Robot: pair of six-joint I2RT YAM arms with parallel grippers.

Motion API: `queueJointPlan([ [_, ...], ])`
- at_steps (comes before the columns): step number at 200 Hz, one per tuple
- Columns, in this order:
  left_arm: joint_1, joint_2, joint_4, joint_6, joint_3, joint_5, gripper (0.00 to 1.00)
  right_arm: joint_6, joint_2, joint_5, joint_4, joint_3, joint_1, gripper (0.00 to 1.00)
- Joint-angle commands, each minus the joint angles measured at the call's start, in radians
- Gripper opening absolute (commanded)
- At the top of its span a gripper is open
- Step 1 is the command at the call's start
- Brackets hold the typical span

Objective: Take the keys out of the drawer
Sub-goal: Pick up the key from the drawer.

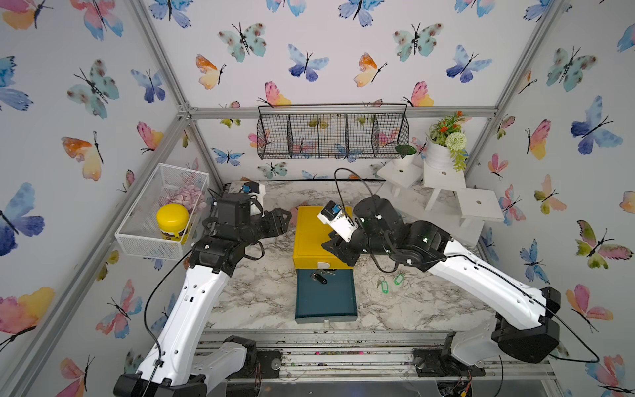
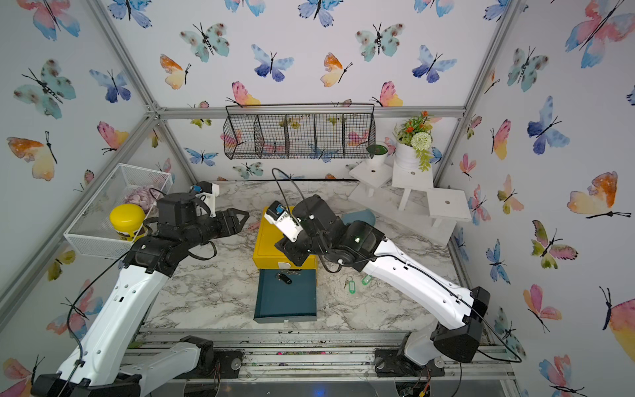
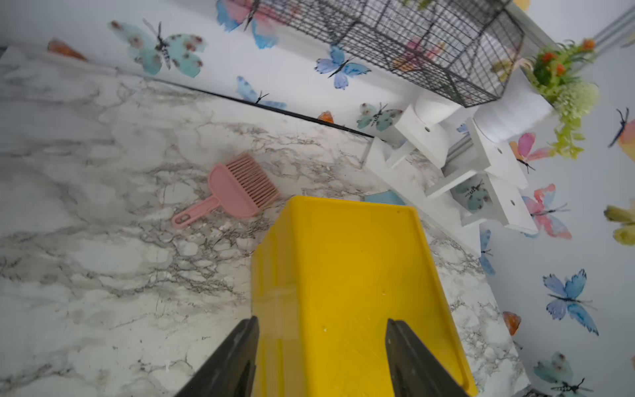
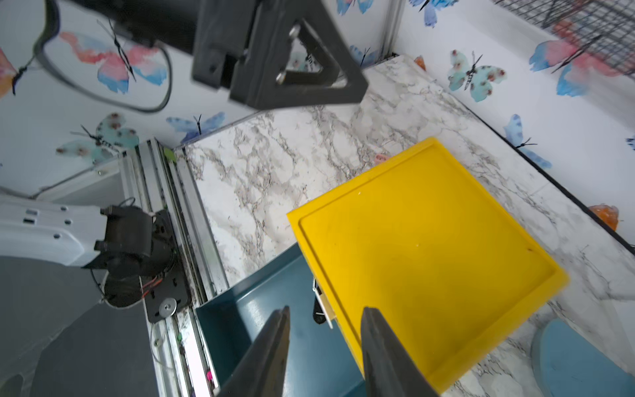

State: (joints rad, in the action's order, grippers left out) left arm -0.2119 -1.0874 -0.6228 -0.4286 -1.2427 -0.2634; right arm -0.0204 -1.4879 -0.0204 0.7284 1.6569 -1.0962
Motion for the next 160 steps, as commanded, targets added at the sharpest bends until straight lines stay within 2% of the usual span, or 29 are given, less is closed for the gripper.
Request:
queueJointPlan([
  [1,0.043,0.025,-0.050,-0.101,0.064,-0.124,0.65,-0.065,0.015,0.070,-0.041,-0.079,-0.055,0.42],
  [28,0.043,0.087,-0.040,-0.066,0.132,-0.126,0.67,-0.086,0.020,0.103,-0.117,-0.225,-0.112,0.42],
  [65,0.043,0.166,-0.030,-0.012,0.208,-0.176,0.70,-0.105,0.039,0.109,-0.222,-0.350,-0.116,0.43],
  [126,0.036,0.248,0.028,0.056,0.365,-0.321,0.71,-0.189,0.003,0.137,-0.245,-0.408,-0.116,0.47],
  [160,0.036,0.278,0.033,0.072,0.409,-0.326,0.72,-0.196,-0.014,0.148,-0.293,-0.415,-0.117,0.48],
])
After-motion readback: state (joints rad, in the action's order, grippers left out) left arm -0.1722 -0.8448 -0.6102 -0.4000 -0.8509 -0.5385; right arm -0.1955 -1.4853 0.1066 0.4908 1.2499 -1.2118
